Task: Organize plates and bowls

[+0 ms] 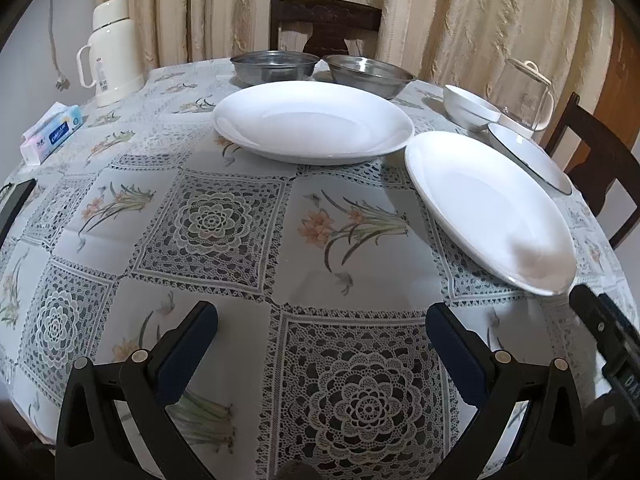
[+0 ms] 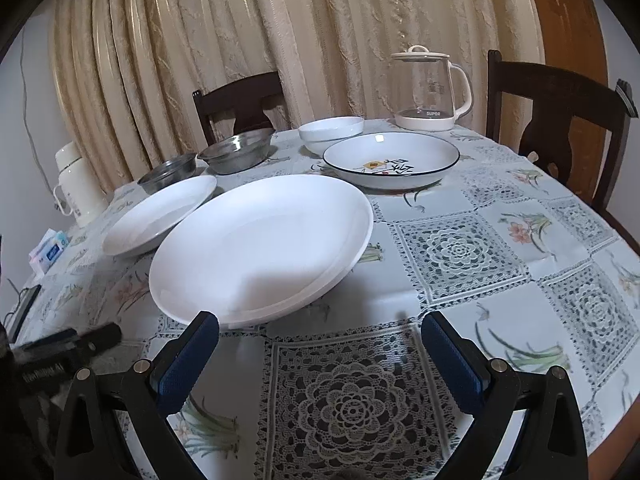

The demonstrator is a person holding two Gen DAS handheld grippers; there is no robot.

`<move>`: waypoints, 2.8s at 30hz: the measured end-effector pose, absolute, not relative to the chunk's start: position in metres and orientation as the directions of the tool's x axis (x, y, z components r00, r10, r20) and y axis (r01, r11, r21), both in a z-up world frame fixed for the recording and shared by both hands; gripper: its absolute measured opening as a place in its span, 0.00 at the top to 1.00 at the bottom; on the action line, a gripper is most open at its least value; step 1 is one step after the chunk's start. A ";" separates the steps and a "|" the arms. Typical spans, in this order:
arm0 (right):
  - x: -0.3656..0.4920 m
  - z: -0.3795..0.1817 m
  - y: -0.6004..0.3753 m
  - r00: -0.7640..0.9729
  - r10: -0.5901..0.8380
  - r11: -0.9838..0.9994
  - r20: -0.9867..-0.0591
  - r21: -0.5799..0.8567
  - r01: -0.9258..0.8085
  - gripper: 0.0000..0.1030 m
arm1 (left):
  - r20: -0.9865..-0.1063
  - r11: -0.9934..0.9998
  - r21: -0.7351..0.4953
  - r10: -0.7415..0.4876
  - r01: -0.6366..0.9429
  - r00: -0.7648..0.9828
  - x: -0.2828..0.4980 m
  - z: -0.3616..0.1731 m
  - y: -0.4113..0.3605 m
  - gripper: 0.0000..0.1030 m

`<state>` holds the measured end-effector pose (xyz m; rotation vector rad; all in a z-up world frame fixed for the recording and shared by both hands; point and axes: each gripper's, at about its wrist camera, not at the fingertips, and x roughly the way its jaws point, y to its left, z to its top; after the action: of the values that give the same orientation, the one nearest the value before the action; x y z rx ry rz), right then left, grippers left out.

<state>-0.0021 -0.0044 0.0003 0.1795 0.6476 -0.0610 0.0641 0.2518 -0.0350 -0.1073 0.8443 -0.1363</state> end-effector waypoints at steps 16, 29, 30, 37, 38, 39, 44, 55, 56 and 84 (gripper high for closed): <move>0.028 0.036 -0.009 0.788 0.055 0.976 -0.613 0.198 0.086 0.00 | -0.688 0.982 -0.189 -0.119 -0.018 0.716 0.098 0.001 0.303 0.00; 0.075 0.052 0.026 0.744 0.120 0.984 -0.657 0.178 -0.001 0.00 | -0.692 0.970 -0.223 -0.085 -0.100 0.717 0.150 0.008 0.338 0.00; 0.079 0.052 0.027 0.737 0.128 0.983 -0.663 0.183 -0.006 0.00 | -0.692 0.969 -0.226 -0.086 -0.102 0.717 0.155 0.009 0.339 0.00; 0.106 0.057 0.032 0.704 0.152 0.980 -0.693 0.201 -0.013 0.00 | -0.701 0.960 -0.255 -0.105 -0.112 0.705 0.188 0.004 0.347 0.00; 0.108 0.057 0.034 0.701 0.151 0.980 -0.697 0.199 -0.014 0.00 | -0.705 0.959 -0.257 -0.102 -0.120 0.702 0.194 0.003 0.348 0.00; 0.114 0.056 0.035 0.693 0.150 0.981 -0.705 0.195 -0.015 0.00 | -0.709 0.957 -0.263 -0.102 -0.127 0.698 0.199 0.001 0.350 0.00; 0.139 0.051 0.040 0.647 0.177 0.975 -0.742 0.220 -0.015 0.00 | -0.711 0.950 -0.284 -0.118 -0.130 0.693 0.218 -0.003 0.355 0.00; 0.202 0.050 0.069 0.594 0.194 0.979 -0.781 0.195 -0.064 0.00 | -0.717 0.921 -0.369 -0.197 -0.124 0.668 0.252 -0.020 0.365 0.00; 0.206 0.049 0.070 0.589 0.197 0.978 -0.784 0.196 -0.066 0.00 | -0.716 0.918 -0.377 -0.207 -0.120 0.667 0.254 -0.021 0.365 0.00; 0.305 -0.002 0.089 0.417 0.319 0.947 -0.851 0.307 -0.098 0.00 | -0.639 0.886 -0.459 -0.280 -0.063 0.717 0.257 -0.029 0.374 0.00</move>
<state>0.3055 0.0890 -0.0017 0.2227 1.1126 0.2643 0.2573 0.3743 -0.0290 -0.4782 0.7696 -0.1250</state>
